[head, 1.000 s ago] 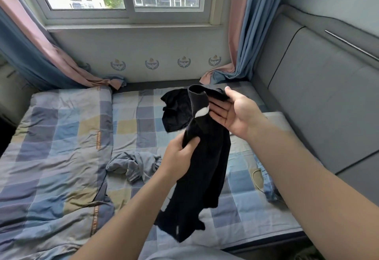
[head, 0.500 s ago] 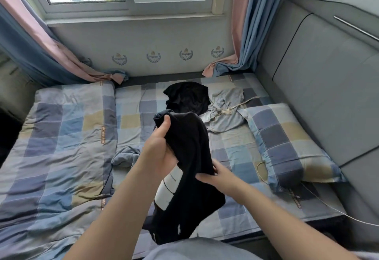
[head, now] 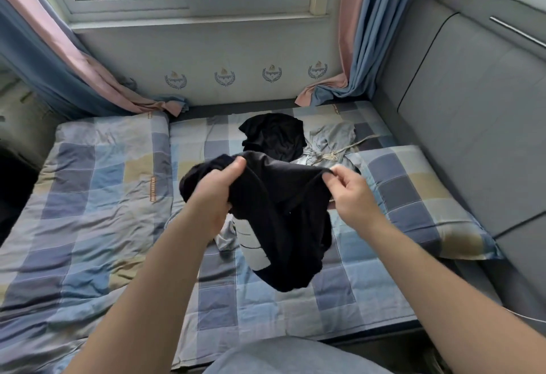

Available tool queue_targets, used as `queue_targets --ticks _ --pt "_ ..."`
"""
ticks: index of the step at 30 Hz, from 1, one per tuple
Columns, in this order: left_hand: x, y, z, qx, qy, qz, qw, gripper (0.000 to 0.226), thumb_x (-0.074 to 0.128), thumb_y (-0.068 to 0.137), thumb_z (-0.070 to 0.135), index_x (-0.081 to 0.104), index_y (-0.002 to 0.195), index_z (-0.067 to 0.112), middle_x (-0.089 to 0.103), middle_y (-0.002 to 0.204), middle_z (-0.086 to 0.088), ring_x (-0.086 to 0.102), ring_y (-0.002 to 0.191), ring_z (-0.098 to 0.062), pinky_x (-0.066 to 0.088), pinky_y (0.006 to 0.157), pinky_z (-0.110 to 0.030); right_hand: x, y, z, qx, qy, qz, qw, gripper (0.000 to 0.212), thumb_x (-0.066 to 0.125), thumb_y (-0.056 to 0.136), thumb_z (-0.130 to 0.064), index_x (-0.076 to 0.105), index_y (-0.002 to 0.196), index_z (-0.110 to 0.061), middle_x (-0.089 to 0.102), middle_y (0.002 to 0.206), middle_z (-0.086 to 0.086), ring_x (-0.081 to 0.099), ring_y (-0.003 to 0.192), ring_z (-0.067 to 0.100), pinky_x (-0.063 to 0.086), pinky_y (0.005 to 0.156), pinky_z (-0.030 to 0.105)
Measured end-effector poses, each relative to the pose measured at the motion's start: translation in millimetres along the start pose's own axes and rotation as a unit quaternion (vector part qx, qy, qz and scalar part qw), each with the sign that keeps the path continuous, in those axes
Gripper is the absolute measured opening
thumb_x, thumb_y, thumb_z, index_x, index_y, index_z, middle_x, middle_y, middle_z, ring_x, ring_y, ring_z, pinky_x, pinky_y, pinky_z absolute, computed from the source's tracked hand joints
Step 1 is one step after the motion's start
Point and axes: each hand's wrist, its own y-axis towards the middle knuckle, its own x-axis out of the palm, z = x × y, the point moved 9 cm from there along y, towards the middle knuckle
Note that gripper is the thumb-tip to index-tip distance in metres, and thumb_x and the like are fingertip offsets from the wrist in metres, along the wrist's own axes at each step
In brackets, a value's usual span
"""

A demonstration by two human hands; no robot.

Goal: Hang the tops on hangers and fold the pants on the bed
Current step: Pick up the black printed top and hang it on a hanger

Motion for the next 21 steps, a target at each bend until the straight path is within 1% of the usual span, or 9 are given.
queue_targets --ticks 2,5,8,11,13,16,18,19,21 --pt "8.7 -1.3 -14.4 0.005 0.157 -0.036 0.987 0.056 0.08 0.078 0.042 0.062 0.123 0.013 0.076 0.111 -0.001 0.073 0.097 -0.015 0.059 0.078 -0.028 -2.3 8.6 -23.5 -0.007 0.039 -0.001 0.999 0.025 0.051 0.104 -0.018 0.053 0.086 -0.002 0.055 0.077 0.012 0.057 0.073 0.026 0.056 0.071 0.062" --pt "21.9 0.8 -56.8 0.005 0.263 -0.072 0.962 0.101 0.088 0.072 0.032 0.03 0.154 0.022 0.053 0.142 0.001 0.059 0.124 -0.019 0.051 0.104 -0.042 -5.9 19.0 -50.7 -0.012 0.087 0.008 0.996 0.026 0.05 0.105 -0.02 0.054 0.085 -0.004 0.056 0.081 0.013 0.059 0.077 0.028 0.058 0.077 0.061" --pt "31.0 4.6 -107.2 -0.029 0.297 -0.108 0.948 0.114 0.086 0.078 0.025 0.008 0.16 0.026 0.047 0.145 0.003 0.053 0.125 -0.011 0.048 0.096 -0.027 -6.7 25.9 -69.1 -0.018 0.159 -0.015 0.987 0.026 0.051 0.103 -0.025 0.061 0.079 -0.02 0.056 0.08 0.009 0.058 0.076 0.024 0.056 0.075 0.048" --pt "30.7 10.8 -135.7 -0.04 0.285 -0.104 0.952 0.101 0.079 0.087 0.024 0.01 0.161 0.027 0.03 0.161 -0.003 0.045 0.136 -0.02 0.045 0.104 -0.035 -10.5 31.9 -81.4 -0.015 0.257 -0.042 0.965 0.037 0.051 0.103 -0.023 0.066 0.069 -0.027 0.061 0.07 -0.004 0.061 0.068 0.01 0.053 0.066 0.029" --pt "32.1 15.4 -136.1 -0.02 0.253 -0.101 0.962 0.088 0.073 0.092 0.018 0.018 0.159 0.027 0.033 0.16 -0.005 0.059 0.125 -0.022 0.049 0.106 -0.043 -17.6 35.6 -86.0 -0.009 0.277 -0.047 0.96 0.04 0.051 0.104 -0.023 0.069 0.069 -0.027 0.064 0.069 -0.006 0.063 0.066 0.007 0.054 0.065 0.024" --pt "49.5 15.8 -128.5 0.021 0.264 -0.14 0.954 0.077 0.073 0.092 0.019 0.03 0.155 0.027 0.044 0.15 0.002 0.06 0.123 -0.021 0.051 0.104 -0.043 -28.1 37.5 -84.6 0.005 0.283 -0.052 0.958 0.036 0.053 0.103 -0.026 0.071 0.072 -0.027 0.064 0.071 -0.003 0.062 0.067 0.013 0.054 0.071 0.031" --pt "71.7 11.9 -127.3 0.038 0.288 -0.198 0.936 0.061 0.074 0.092 0.018 0.045 0.144 0.027 0.056 0.137 0.004 0.057 0.124 -0.02 0.053 0.099 -0.033 -32.4 38.0 -80.0 0.017 0.287 -0.048 0.957 0.032 0.055 0.102 -0.028 0.072 0.075 -0.026 0.064 0.074 0.0 0.062 0.068 0.015 0.052 0.073 0.035" --pt "82.3 8.3 -129.6 0.026 0.281 -0.225 0.932 0.052 0.073 0.092 0.016 0.051 0.139 0.025 0.062 0.128 0.001 0.061 0.117 -0.02 0.055 0.094 -0.032 -34.4 38.6 -77.7 0.02 0.291 -0.044 0.956 0.03 0.056 0.101 -0.029 0.071 0.076 -0.026 0.064 0.075 0.0 0.062 0.069 0.016 0.052 0.075 0.036" --pt "95.1 3.9 -137.2 -0.002 0.27 -0.259 0.928 0.044 0.071 0.093 0.013 0.055 0.133 0.018 0.066 0.111 -0.011 0.062 0.097 -0.025 0.053 0.09 -0.045 -38.8 39.7 -72.9 0.022 0.293 -0.033 0.955 0.026 0.058 0.099 -0.031 0.071 0.077 -0.025 0.064 0.079 0.004 0.062 0.073 0.02 0.052 0.08 0.04"
